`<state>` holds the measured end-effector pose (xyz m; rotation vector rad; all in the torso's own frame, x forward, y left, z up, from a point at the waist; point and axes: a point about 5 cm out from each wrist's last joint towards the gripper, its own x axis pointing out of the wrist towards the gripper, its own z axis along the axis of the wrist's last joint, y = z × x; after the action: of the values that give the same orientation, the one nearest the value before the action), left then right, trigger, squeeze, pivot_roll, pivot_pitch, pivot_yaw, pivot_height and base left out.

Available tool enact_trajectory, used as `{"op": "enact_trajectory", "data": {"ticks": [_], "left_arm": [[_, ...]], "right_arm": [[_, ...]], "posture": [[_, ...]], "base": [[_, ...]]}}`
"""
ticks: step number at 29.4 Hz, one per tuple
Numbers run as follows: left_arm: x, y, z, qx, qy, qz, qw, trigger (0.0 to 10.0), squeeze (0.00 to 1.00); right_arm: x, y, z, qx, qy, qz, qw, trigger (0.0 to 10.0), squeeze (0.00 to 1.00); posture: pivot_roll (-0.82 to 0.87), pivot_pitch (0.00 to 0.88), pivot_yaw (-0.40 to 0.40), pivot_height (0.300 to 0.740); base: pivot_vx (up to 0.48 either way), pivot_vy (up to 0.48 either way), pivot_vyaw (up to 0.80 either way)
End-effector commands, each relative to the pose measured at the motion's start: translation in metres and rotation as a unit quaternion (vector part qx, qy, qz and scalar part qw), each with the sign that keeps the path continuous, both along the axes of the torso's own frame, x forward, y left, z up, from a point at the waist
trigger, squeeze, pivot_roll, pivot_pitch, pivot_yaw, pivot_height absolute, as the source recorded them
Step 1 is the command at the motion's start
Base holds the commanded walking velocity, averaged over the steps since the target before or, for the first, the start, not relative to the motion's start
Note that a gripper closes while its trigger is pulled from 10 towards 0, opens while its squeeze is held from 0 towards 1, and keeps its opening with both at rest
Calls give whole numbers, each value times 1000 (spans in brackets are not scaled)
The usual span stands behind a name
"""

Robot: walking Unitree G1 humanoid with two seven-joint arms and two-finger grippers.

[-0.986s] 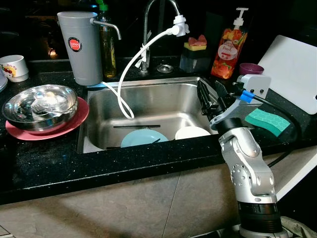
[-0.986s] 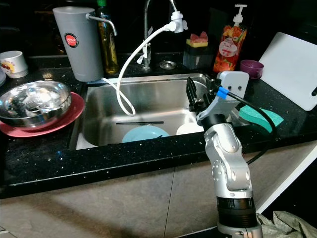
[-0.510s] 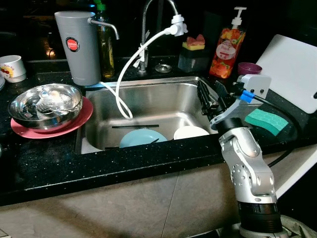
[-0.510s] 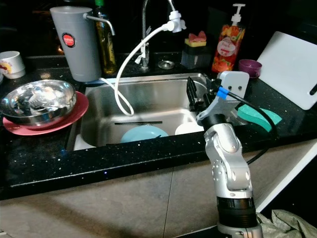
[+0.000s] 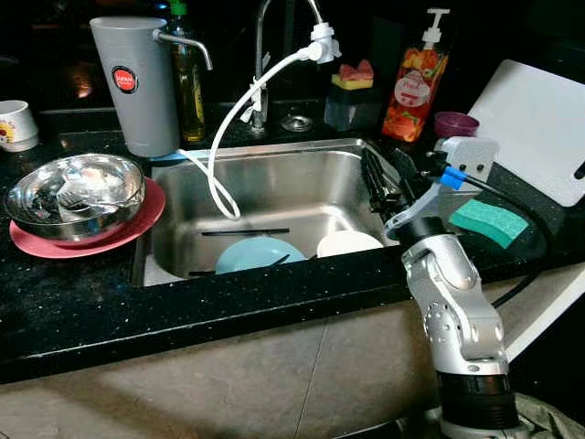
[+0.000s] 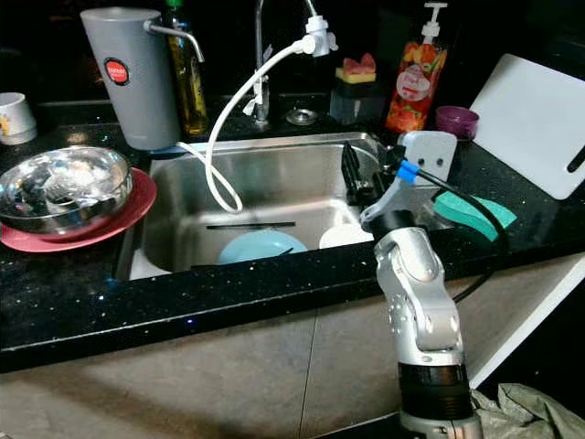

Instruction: Kitchen organization

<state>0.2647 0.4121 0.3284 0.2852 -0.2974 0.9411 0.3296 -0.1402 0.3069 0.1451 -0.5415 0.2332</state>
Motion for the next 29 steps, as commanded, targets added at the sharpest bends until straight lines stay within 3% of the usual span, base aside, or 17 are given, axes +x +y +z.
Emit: {"op": "enact_trajectory", "data": {"ticks": [1,2,4,6,7,9,10,11,13,14,16,18,19,20,21,25,29], "left_arm": [[13,-30,27,85,-7,-114,990,10000,0],[20,-59,41,150,7,-205,967,10000,0],[22,-70,46,177,17,-239,955,10000,0],[26,-101,47,201,52,-354,912,10000,0],[26,-101,47,201,52,-354,912,10000,0],[26,-119,44,218,81,-418,878,10000,0],[26,-119,44,218,81,-418,878,10000,0],[24,-129,42,231,97,-453,856,10000,0],[21,-141,39,247,118,-494,825,10000,0],[21,-141,39,247,118,-494,825,10000,0],[18,-147,34,261,155,-537,787,10000,0],[15,-150,29,268,191,-564,758,10000,0],[15,-150,29,268,191,-564,758,10000,0],[13,-148,26,282,225,-567,741,10000,0],[13,-148,26,282,225,-567,741,10000,0],[11,-146,24,307,278,-563,715,10000,0],[8,-144,18,332,332,-537,701,10000,0]], "right_arm": [[-1,8,0,-12,2,27,1000,10000,0],[-3,14,-3,-29,3,52,998,10000,0],[-5,17,-4,-36,3,63,997,10000,0],[-11,29,-7,-66,5,122,990,10000,0],[-11,29,-7,-66,5,122,990,10000,0],[-16,37,-10,-89,6,162,983,10000,0],[-16,37,-10,-89,6,162,983,10000,0],[-19,43,-12,-109,7,188,976,10000,0],[-25,50,-16,-136,10,222,966,10000,0],[-25,50,-16,-136,10,222,966,10000,0],[-29,55,-23,-150,28,269,951,10000,0],[-34,57,-27,-151,35,305,940,10000,0],[-34,57,-27,-151,35,305,940,10000,0],[-32,54,-24,-132,37,300,944,10000,0],[-32,54,-24,-132,37,300,944,10000,0],[-31,49,-19,-117,34,294,948,10000,0],[-31,47,-18,-117,32,291,949,10000,0]], "posture": [[112,169,-56,740],[114,169,-57,740],[114,169,-57,740],[121,167,-57,740],[121,167,-57,740],[122,166,-55,740],[122,166,-55,740],[122,164,-54,740],[122,164,-54,740],[122,164,-54,740],[125,161,-52,740],[125,161,-52,740],[125,161,-52,740],[125,160,-50,740],[125,160,-50,740],[125,160,-50,740],[116,165,-44,740]], "base": [[0,0,0],[0,0,0],[0,0,0],[0,0,0],[0,0,0],[0,0,0],[0,0,0],[0,0,0],[0,0,0],[0,0,0],[0,0,0],[0,0,0],[0,0,0],[0,0,0],[0,0,0],[0,0,0],[0,0,0]]}}
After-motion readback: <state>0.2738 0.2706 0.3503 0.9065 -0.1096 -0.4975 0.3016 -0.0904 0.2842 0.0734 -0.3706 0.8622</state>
